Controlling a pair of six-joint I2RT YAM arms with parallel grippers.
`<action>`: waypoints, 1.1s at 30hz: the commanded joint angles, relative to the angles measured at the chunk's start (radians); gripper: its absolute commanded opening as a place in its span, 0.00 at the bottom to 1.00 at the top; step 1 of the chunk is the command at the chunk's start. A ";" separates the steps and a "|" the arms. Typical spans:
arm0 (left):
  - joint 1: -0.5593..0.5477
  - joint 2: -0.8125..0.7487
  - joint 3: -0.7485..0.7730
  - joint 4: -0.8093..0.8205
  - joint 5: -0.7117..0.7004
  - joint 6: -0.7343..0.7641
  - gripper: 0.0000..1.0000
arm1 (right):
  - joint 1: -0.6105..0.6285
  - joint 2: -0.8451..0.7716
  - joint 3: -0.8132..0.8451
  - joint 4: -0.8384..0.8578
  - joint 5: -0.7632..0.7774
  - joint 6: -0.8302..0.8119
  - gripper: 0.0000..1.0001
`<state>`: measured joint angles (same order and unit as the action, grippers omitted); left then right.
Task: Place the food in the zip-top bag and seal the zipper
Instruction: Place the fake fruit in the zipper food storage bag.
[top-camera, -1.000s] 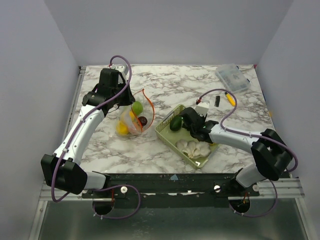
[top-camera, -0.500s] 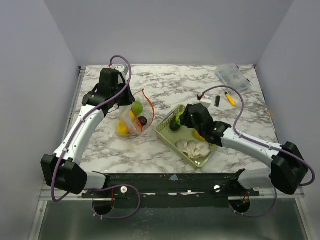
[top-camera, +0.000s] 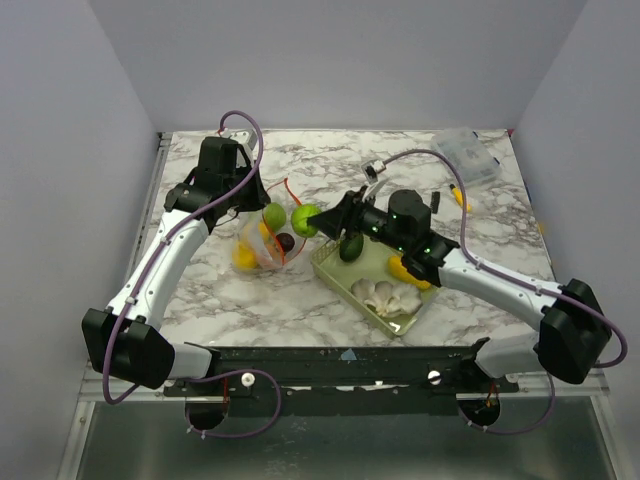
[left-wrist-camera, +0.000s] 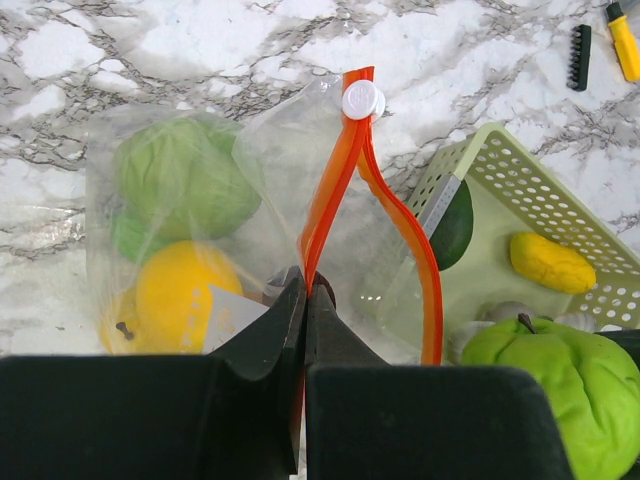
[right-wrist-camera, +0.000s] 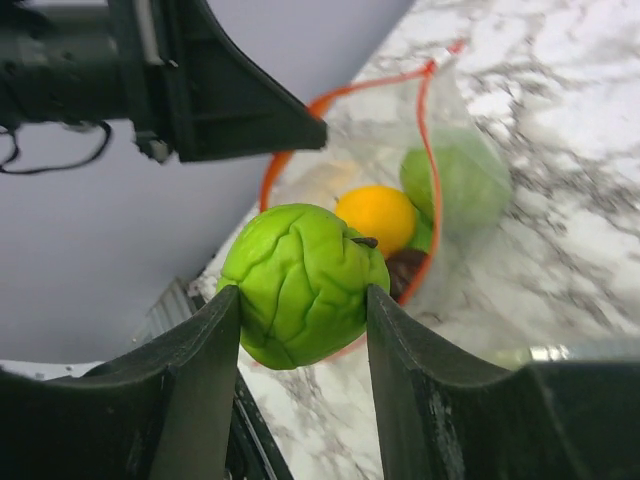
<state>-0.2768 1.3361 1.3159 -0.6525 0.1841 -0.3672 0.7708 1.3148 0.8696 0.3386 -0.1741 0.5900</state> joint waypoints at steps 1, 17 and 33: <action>0.004 -0.020 0.000 0.004 0.008 -0.001 0.00 | 0.001 0.107 0.121 0.086 -0.126 0.005 0.08; 0.004 -0.031 0.000 0.005 -0.002 0.004 0.00 | 0.001 0.344 0.327 -0.091 -0.140 0.003 0.82; 0.004 -0.018 0.000 0.003 -0.006 0.004 0.00 | -0.023 0.281 0.233 -0.179 0.056 -0.025 0.69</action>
<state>-0.2768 1.3334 1.3159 -0.6529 0.1837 -0.3668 0.7574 1.5776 1.1275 0.1848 -0.1570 0.5720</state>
